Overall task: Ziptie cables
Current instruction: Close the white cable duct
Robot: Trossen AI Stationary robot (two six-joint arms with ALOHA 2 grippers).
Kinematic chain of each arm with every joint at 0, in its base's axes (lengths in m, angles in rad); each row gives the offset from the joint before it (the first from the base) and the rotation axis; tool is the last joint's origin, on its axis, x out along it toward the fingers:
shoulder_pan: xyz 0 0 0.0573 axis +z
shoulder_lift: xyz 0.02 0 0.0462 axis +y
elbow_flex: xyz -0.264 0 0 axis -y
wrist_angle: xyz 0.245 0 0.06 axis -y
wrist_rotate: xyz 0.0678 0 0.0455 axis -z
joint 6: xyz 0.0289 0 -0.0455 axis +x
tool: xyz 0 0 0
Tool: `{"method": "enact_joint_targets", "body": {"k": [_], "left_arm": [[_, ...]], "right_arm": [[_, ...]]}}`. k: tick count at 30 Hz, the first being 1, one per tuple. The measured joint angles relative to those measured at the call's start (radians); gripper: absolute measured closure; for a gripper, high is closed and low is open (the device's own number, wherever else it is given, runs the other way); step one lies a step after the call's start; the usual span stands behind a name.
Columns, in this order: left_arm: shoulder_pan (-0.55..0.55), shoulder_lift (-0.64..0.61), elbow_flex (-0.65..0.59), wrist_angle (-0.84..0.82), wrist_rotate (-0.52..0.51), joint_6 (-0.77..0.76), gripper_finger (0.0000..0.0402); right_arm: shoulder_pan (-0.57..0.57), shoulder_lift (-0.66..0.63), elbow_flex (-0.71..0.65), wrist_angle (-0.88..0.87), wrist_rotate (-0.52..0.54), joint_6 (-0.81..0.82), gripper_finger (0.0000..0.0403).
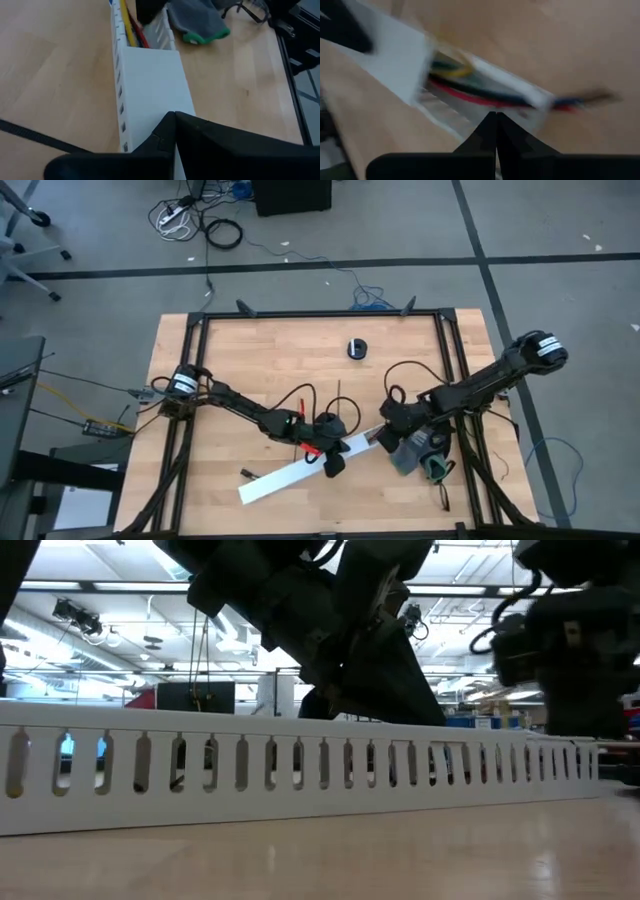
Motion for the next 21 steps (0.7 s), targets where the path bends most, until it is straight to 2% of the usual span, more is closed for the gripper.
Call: {"method": "enact_joint_targets", "body": {"k": [4,7,14,21], "left_arm": [[0.0,0.0,-0.001,0.0,-0.008,-0.006,0.0402],[0.0,0.0,-0.003,0.006,-0.008,-0.005,0.0402],[0.0,0.0,-0.003,0.009,-0.007,-0.005,0.0402],[0.0,0.001,-0.004,0.016,-0.006,-0.005,0.0402]], "right_arm": [[0.0,-0.093,0.0,-0.188,0.0,0.021,0.0402],[0.0,-0.117,-0.001,-0.285,-0.006,0.024,0.0402],[0.0,-0.055,-0.001,-0.217,-0.016,0.023,0.0402],[0.0,0.09,0.002,-0.1,-0.051,0.02,0.0403]]}}
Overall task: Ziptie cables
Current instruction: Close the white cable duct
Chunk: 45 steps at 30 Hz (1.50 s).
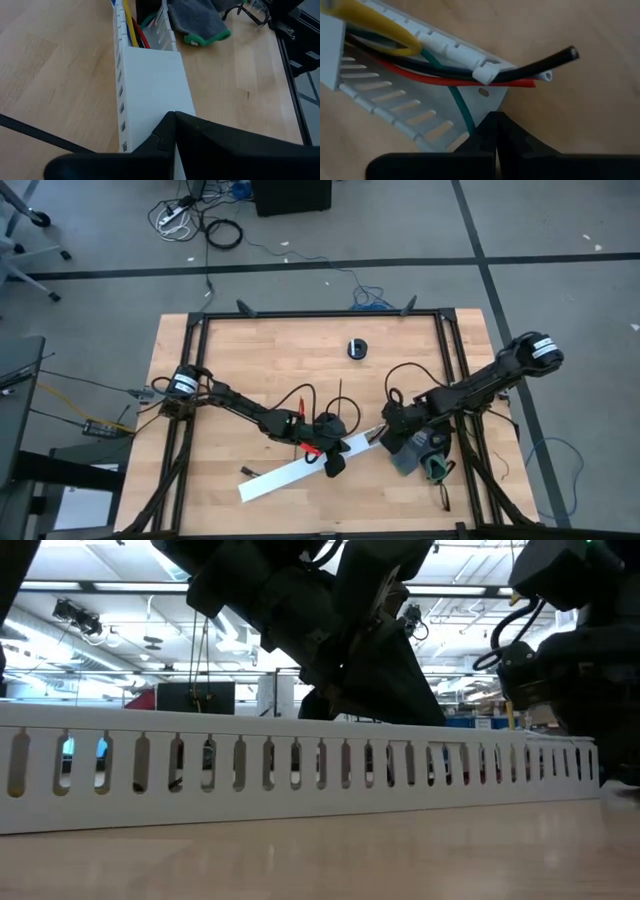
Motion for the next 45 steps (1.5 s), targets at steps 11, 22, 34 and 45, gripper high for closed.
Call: {"method": "enact_joint_targets", "body": {"k": [11,22,34,45], "left_arm": [[0.0,0.0,-0.001,-0.002,0.018,0.005,0.0402],[0.007,0.049,0.007,0.055,0.046,-0.054,0.0402],[0.041,0.069,0.04,0.029,0.073,-0.025,0.0401],[0.043,0.088,0.042,0.103,0.022,-0.009,0.0401]], "right_arm": [[-0.001,0.023,-0.004,0.07,0.008,0.032,0.0402],[-0.002,0.026,-0.001,0.083,0.011,0.045,0.0402],[-0.004,0.026,0.001,0.086,0.008,0.04,0.0403],[-0.005,0.013,0.003,0.086,0.01,0.028,0.0403]]}}
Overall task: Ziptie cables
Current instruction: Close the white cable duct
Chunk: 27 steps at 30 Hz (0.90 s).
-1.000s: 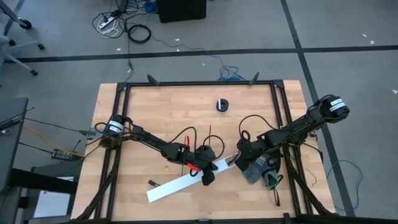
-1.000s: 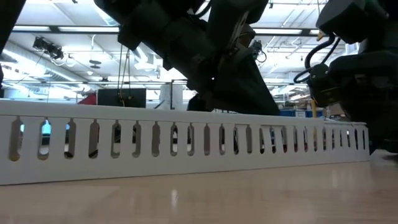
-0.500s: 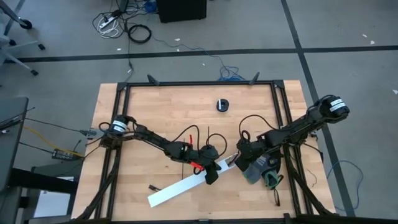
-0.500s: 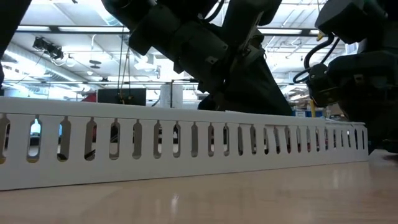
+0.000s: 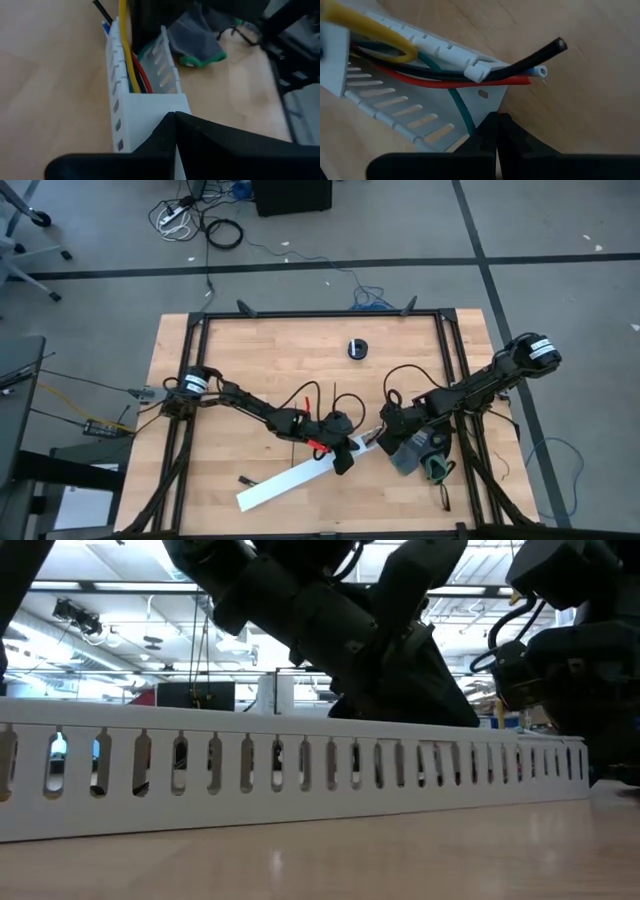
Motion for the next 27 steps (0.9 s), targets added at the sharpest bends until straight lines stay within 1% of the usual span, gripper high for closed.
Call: {"method": "enact_joint_targets", "body": {"k": [2,5,9,14,17,21,24,27], "left_arm": [[0.002,-0.004,0.017,-0.039,-0.022,0.018,0.0401],[0.012,-0.008,0.057,-0.122,-0.02,0.041,0.0401],[0.008,-0.016,0.114,-0.208,-0.03,0.096,0.0401],[0.006,-0.017,0.201,-0.339,-0.039,0.166,0.0401],[0.005,-0.014,0.253,-0.391,-0.039,0.197,0.0401],[0.002,-0.02,0.328,-0.482,-0.041,0.226,0.0401],[-0.003,-0.041,0.363,-0.533,-0.056,0.23,0.0401],[-0.005,-0.057,0.364,-0.587,-0.07,0.227,0.0401]], "right_arm": [[0.0,-0.025,0.0,-0.012,0.021,-0.006,0.0403],[-0.006,-0.104,0.005,-0.028,0.081,-0.014,0.0402],[-0.002,-0.214,0.005,-0.058,0.085,-0.036,0.0402],[-0.001,-0.352,0.005,-0.079,0.086,-0.113,0.0402],[0.0,-0.425,0.005,-0.074,0.061,-0.214,0.0402],[0.0,-0.496,0.003,-0.002,-0.02,-0.41,0.0402],[0.001,-0.512,0.003,0.052,-0.107,-0.604,0.0401],[-0.003,-0.512,0.003,0.084,-0.131,-0.716,0.0392]]}}
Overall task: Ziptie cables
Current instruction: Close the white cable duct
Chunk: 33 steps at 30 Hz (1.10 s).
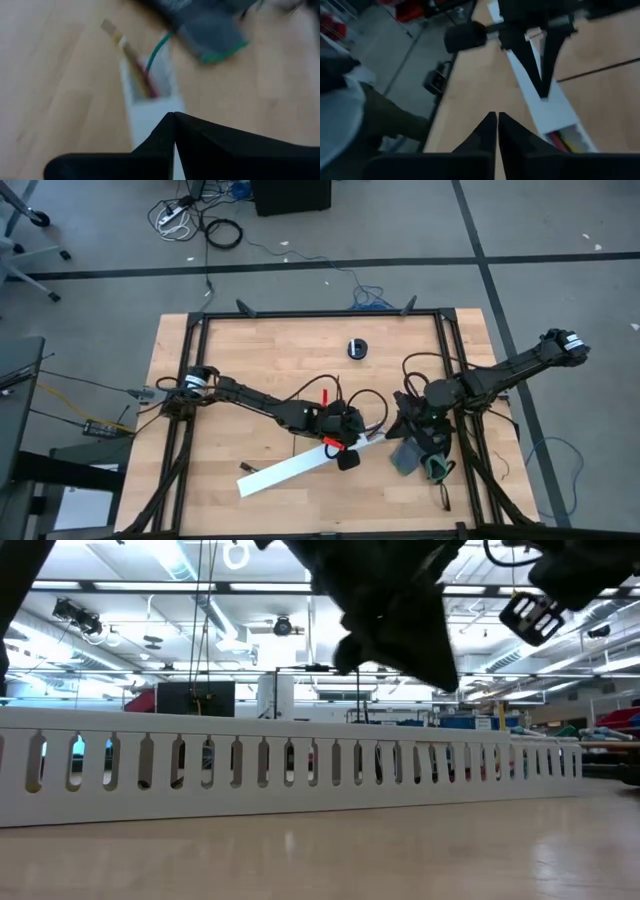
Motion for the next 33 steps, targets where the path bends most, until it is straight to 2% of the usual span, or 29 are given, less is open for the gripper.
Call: {"method": "enact_joint_targets", "body": {"k": [5,8,14,18,22,33], "left_arm": [[-0.012,-0.018,0.0,-0.108,-0.036,-0.034,0.0401],[-0.028,-0.018,0.002,-0.124,-0.032,-0.088,0.0401],[-0.059,-0.018,0.001,-0.115,-0.062,-0.198,0.0401],[-0.076,-0.005,0.002,-0.112,-0.073,-0.261,0.0401],[-0.079,0.027,0.0,-0.132,-0.086,-0.302,0.0401],[-0.085,0.05,0.002,-0.123,-0.095,-0.353,0.0401]], "right_arm": [[-0.039,0.048,0.0,-0.016,-0.032,-0.043,0.0346],[-0.067,0.096,-0.001,-0.017,-0.085,-0.042,0.0296],[-0.086,0.2,-0.001,0.004,-0.128,-0.103,0.0181],[-0.086,0.266,-0.001,0.035,-0.13,-0.199,0.0129],[-0.083,0.311,0.012,0.043,-0.085,-0.273,0.0109],[-0.083,0.465,0.097,0.031,0.033,-0.421,0.0089]]}}
